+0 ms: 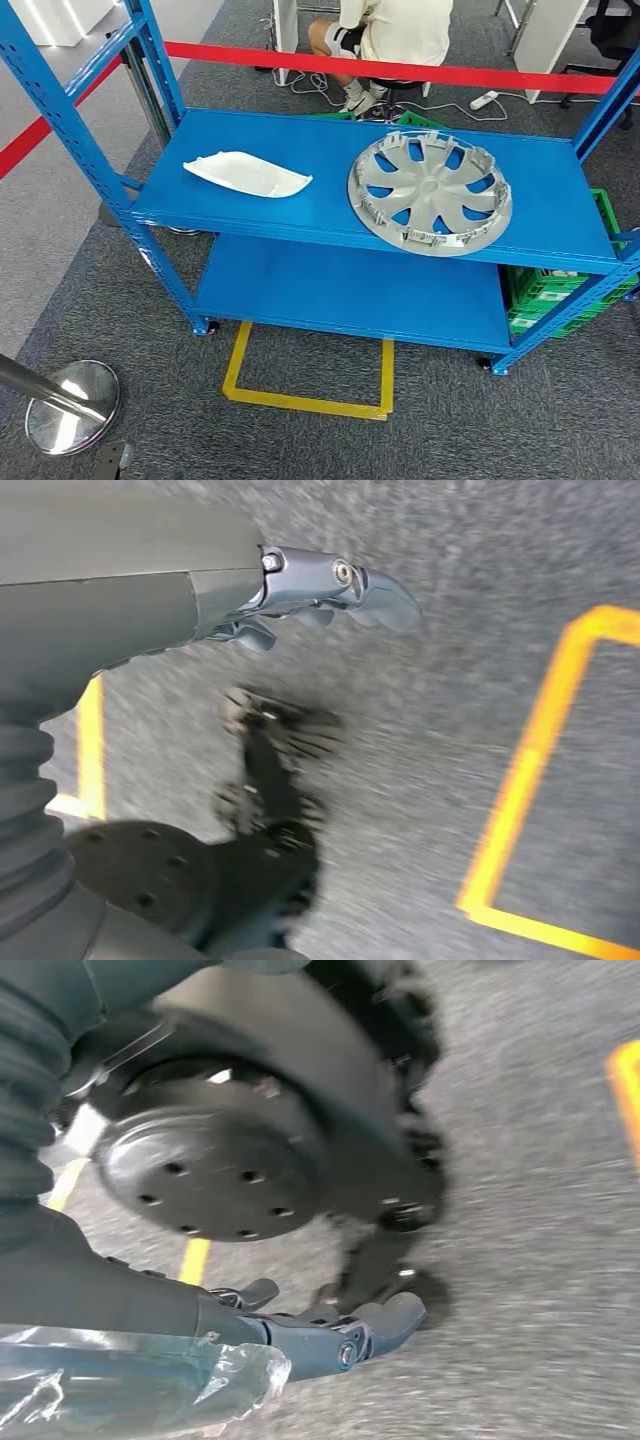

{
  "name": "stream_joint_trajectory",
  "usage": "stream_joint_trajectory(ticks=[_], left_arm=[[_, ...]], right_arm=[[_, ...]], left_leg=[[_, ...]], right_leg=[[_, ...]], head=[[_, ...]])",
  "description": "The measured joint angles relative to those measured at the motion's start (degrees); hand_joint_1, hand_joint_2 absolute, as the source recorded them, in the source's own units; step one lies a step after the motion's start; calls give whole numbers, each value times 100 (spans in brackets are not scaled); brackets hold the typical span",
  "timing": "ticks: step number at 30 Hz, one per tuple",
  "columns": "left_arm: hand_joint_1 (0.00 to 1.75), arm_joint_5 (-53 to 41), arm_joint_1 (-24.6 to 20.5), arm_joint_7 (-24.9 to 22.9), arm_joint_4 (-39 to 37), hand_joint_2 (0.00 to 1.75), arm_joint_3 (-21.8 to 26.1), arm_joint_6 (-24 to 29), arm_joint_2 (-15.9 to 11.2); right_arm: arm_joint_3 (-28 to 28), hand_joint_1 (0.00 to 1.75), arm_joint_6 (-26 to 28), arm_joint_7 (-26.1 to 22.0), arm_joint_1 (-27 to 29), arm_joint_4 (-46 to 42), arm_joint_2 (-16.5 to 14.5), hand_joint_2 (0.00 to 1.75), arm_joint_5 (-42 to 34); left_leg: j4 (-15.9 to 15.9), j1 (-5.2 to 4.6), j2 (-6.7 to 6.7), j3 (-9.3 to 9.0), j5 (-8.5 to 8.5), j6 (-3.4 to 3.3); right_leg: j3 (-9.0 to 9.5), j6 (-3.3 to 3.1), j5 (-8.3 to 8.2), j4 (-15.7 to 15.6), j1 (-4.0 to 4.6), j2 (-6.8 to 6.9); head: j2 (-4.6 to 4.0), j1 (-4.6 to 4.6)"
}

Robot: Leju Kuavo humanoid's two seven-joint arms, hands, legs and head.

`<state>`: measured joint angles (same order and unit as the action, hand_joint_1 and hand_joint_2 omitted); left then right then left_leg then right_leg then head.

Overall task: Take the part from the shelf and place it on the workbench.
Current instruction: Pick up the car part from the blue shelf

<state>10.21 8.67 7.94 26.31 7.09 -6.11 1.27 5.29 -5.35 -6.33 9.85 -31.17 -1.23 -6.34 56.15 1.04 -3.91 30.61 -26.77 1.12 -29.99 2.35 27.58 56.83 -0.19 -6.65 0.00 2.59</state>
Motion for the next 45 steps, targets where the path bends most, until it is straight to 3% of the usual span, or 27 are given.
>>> stream_joint_trajectory(ticks=[2, 5, 7, 11, 15, 21, 25, 30, 33, 37, 45], left_arm=[[0, 81, -3, 187, 200, 175, 263, -199, 114], [0, 316, -122, 1143, 820, 175, 1211, -1128, 393], [0, 211, -221, 1536, 1292, 175, 1661, -1408, 515], [0, -49, -220, 1474, 2277, 175, 2048, -1327, 688], [0, -38, -140, 1073, 2713, 175, 2234, -1254, 865], [0, -125, -62, 1031, 3010, 175, 2180, -1294, 1068], [0, -56, -57, 995, 3180, 175, 2057, -1256, 1122], [0, 96, -58, 1028, 3275, 175, 1754, -1282, 1109], [0, 219, -122, 979, 3267, 175, 1335, -986, 1019], [0, 418, -232, 966, 3093, 175, 771, -693, 859], [0, 39, -455, 1160, 2657, 175, -309, -317, 551]], right_arm=[[202, 0, -163, -179, 46, -282, -114, 175, -73], [848, 0, -1001, -953, 97, -1055, -442, 175, -319], [1130, 0, -1281, -1156, 89, -1421, -604, 175, -349], [1550, 0, -1225, -1209, 215, -1918, -812, 175, -180], [1900, 0, -824, -1424, 432, -2677, -1085, 175, 255], [2095, 0, -314, -1537, 604, -4633, -1464, 175, 919], [2100, 0, -172, -1525, 685, -5426, -1546, 175, 972], [1923, 0, 241, -1924, 846, -6037, -1559, 175, 1255], [1481, 0, 992, -2033, 966, -6620, -1466, 175, 1751], [579, 0, 2095, -1953, 1083, -7246, -1099, 175, 2376], [-1253, 0, 3372, -988, 1211, -7624, 236, 175, 4226]], left_leg=[[0, 1, 0, 6, 4, 1], [0, 2, 0, 8, 13, 7], [0, 3, -1, -4, 11, 9], [0, 4, -6, 0, 11, 12], [0, 3, -6, 3, 13, 13], [0, 1, -9, 1, 13, 13], [0, 2, -10, -4, 14, 14], [0, 2, -12, -3, 17, 16], [0, 2, -12, -3, 17, 16], [0, 3, -11, -4, 18, 17], [1, 2, -12, -3, 18, 17]], right_leg=[[-5, 0, -4, 0, 0, 1], [-16, -4, -12, 1, 2, 0], [-33, -8, -10, 1, 6, 1], [-14, -10, -9, 4, 7, 5], [1, -9, -11, 8, 3, 2], [-5, -9, -11, 7, 2, 6], [1, -9, -12, 8, 4, 7], [1, -10, -13, 13, 4, 8], [2, -10, -13, 13, 5, 7], [2, -9, -13, 14, 4, 6], [1, -9, -14, 13, 2, 6]], head=[[0, 1], [0, 2], [0, 2], [0, 0], [0, 2], [0, 2], [0, 2], [0, 2], [0, 2], [0, 2], [0, 1]])
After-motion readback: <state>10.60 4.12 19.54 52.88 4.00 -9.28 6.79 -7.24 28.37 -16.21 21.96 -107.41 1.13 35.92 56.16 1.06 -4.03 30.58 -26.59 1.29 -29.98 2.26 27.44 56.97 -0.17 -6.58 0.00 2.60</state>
